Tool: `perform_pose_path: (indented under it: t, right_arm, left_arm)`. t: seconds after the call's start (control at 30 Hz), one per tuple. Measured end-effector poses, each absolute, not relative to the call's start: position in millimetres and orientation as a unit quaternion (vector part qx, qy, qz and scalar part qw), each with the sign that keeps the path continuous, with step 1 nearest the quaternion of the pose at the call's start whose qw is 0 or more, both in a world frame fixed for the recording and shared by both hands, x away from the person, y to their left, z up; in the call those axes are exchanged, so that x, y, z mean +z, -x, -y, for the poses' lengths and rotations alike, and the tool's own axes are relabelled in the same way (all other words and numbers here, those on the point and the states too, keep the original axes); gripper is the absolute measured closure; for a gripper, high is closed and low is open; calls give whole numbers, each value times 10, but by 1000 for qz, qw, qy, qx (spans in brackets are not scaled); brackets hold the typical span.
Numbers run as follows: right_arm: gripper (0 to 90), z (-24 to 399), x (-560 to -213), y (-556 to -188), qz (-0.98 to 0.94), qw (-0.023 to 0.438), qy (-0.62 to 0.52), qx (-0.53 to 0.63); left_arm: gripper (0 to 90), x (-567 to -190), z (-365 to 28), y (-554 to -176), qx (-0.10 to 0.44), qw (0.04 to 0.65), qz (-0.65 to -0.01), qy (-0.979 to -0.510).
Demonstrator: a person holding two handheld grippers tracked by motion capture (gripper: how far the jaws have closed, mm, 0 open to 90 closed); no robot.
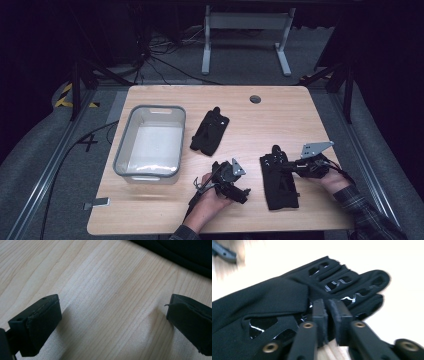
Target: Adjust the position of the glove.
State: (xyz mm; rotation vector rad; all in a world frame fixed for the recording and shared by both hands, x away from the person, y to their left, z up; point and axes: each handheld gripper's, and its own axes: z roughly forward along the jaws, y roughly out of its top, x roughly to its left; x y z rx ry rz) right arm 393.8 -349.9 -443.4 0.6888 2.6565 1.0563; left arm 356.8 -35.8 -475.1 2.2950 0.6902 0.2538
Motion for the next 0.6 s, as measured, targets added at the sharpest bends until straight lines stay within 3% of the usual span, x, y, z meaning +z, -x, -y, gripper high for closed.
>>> perform_pose_path:
  t: [0.23, 0.4, 0.6]
  right_arm:
    - [434, 3728, -4466, -3874, -878, 114, -280, 372]
    - [321, 3910, -4553, -3824, -870, 134, -304, 363]
    - [205, 4060, -4606, -3780, -860, 163, -322, 361]
  left_arm:
    - [0, -4752, 358, -3571, 96, 359, -266, -889]
    - [20, -4719, 376, -3577, 96, 349, -268, -893]
    - [318, -4603, 332, -3599, 109, 342, -273, -893]
